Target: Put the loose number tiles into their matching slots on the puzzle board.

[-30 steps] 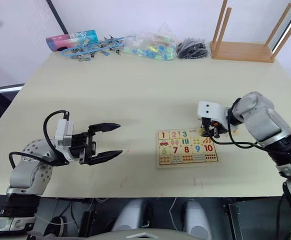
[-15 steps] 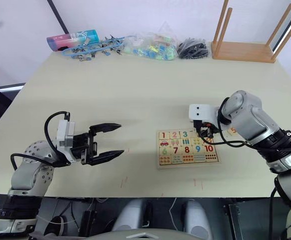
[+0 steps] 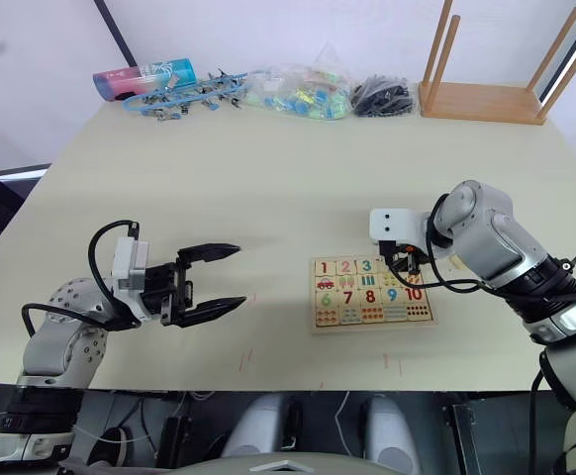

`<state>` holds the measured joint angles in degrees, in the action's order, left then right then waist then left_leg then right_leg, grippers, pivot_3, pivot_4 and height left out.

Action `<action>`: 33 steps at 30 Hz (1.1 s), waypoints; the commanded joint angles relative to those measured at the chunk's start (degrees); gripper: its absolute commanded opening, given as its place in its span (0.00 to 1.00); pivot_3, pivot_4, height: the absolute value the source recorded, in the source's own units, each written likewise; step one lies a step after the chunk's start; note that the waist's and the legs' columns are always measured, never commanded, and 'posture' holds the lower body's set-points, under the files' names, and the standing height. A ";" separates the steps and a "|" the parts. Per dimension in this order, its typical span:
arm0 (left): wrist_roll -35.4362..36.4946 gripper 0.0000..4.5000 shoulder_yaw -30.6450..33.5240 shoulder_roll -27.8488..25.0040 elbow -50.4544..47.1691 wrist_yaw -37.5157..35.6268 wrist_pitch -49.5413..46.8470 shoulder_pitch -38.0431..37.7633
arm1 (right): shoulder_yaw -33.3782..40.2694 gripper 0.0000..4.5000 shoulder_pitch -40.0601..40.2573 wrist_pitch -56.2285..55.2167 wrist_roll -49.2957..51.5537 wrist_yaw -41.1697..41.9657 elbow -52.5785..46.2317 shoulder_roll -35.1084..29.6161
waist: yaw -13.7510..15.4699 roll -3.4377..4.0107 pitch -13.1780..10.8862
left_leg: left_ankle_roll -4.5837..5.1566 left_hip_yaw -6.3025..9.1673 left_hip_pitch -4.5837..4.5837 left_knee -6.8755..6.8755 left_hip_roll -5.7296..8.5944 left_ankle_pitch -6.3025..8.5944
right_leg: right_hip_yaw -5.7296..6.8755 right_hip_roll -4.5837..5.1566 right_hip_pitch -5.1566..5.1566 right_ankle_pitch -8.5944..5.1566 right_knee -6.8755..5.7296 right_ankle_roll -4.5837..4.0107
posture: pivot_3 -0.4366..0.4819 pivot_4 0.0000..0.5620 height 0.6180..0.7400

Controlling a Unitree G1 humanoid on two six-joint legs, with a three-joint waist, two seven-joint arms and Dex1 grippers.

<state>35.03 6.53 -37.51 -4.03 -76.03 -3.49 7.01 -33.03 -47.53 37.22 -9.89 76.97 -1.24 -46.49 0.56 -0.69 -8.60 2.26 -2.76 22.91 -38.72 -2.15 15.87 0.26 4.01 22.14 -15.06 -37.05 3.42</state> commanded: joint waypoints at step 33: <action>-0.01 1.00 0.53 0.48 -1.27 0.09 0.46 -0.10 | 0.63 0.19 0.86 -5.16 -2.10 1.74 1.31 1.53 | 0.01 0.00 0.00 | 0.00 0.00 -0.01 0.00 0.00 0.00 | 0.00 -0.01 0.00 0.00 0.00 0.00 | 0.48 0.27 0.98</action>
<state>34.98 6.52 -36.89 -4.03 -75.91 -3.58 6.72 -33.00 -47.07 32.67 -11.85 78.23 0.56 -44.81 0.57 -0.70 -8.60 2.25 -2.76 22.90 -38.72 -2.15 15.86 0.27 4.01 22.13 -15.06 -37.05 3.41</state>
